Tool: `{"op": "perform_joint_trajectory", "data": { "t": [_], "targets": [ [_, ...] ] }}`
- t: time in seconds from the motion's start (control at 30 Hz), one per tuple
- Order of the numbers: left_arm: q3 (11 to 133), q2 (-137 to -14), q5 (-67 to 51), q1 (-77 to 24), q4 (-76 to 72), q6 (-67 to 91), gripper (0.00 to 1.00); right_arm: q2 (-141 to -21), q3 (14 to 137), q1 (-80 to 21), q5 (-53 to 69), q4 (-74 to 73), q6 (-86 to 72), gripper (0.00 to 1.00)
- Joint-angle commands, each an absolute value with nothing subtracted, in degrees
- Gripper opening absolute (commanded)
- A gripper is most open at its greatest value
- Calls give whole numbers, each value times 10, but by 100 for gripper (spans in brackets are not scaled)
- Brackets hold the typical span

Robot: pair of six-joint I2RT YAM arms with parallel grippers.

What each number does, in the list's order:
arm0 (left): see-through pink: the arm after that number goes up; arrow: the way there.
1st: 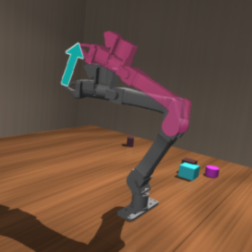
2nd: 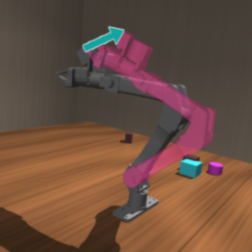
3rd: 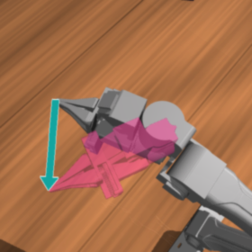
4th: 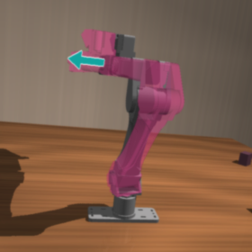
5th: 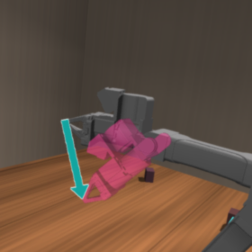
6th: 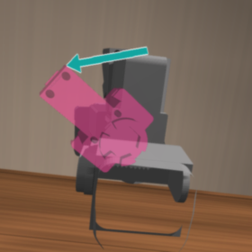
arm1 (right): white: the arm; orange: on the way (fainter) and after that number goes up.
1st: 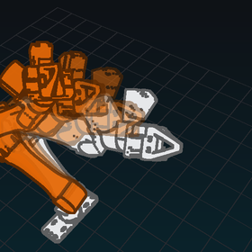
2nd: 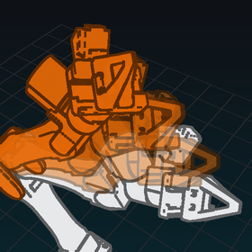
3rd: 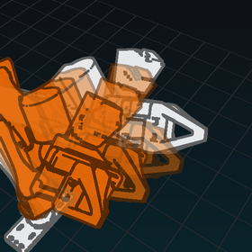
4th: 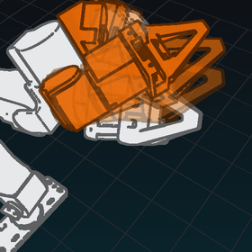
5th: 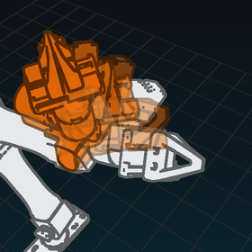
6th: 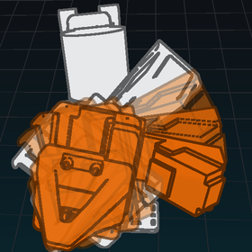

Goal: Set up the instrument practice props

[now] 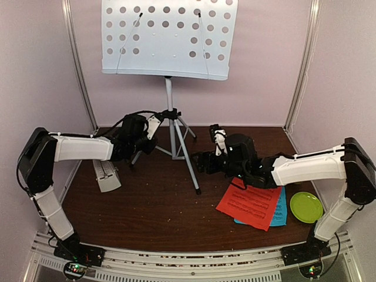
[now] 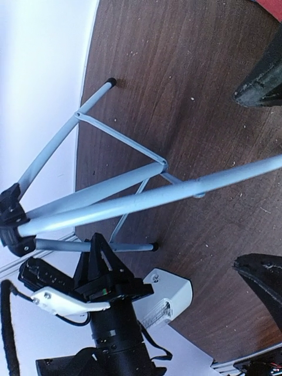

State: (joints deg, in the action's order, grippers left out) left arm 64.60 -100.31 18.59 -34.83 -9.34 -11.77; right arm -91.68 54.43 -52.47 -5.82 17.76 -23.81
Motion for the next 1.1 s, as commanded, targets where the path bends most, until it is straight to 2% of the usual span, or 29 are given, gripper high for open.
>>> {"op": "perform_joint_trajectory", "data": {
  "t": [0.0, 0.17, 0.33, 0.53, 0.77, 1.07],
  "targets": [
    [653, -986, 302, -403, -91, 30, 0, -908, 556, -501, -24, 161, -225, 87],
    [649, -992, 336, -438, -67, 96, 0, -876, 536, -461, 2, 154, -239, 87],
    [633, -995, 311, -442, -64, 152, 0, -858, 525, -445, 14, 133, -236, 86],
    [590, -997, 221, -444, -160, 75, 0, -841, 508, -431, 33, 131, -242, 86],
    [593, -1012, 112, -444, -197, 22, 0, -803, 471, -409, 52, 126, -257, 86],
    [540, -961, 88, -444, -181, 30, 0, -736, 426, -396, 46, 90, -273, 85]
  ]
}}
